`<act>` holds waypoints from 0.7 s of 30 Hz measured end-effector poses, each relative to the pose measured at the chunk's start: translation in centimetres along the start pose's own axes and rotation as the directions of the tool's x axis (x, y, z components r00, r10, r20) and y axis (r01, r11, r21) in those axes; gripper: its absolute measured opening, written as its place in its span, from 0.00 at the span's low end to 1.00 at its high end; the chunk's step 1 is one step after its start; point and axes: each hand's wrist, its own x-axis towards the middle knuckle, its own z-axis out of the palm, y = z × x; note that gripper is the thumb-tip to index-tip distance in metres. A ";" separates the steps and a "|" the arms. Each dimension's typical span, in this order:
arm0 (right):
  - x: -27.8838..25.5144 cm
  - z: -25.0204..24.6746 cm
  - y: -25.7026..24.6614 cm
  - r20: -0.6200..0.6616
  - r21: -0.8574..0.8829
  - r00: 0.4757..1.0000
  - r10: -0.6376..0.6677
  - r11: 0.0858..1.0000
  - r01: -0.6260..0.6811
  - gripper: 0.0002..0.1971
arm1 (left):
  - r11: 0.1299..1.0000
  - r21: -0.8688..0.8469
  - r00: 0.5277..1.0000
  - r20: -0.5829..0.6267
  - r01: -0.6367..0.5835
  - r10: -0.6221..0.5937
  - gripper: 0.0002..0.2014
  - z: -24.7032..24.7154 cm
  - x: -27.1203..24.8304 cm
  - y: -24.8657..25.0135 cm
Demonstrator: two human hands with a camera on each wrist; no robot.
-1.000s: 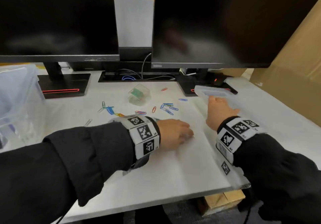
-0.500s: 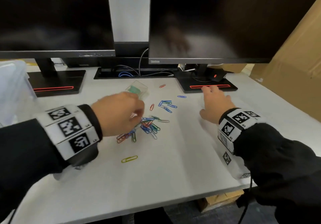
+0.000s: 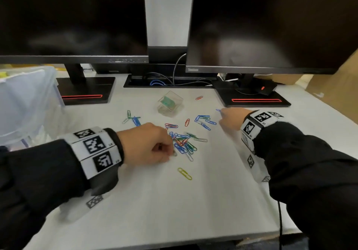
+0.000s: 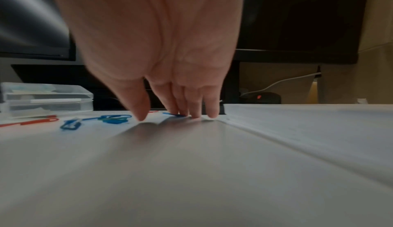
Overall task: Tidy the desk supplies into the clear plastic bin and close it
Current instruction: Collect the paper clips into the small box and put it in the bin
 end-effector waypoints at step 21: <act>-1.8 -0.2 -6.0 -0.167 0.511 0.966 -0.196 0.821 0.255 0.08 | 0.888 -0.191 0.908 0.093 0.419 -0.408 0.23 -0.5 4.0 -0.9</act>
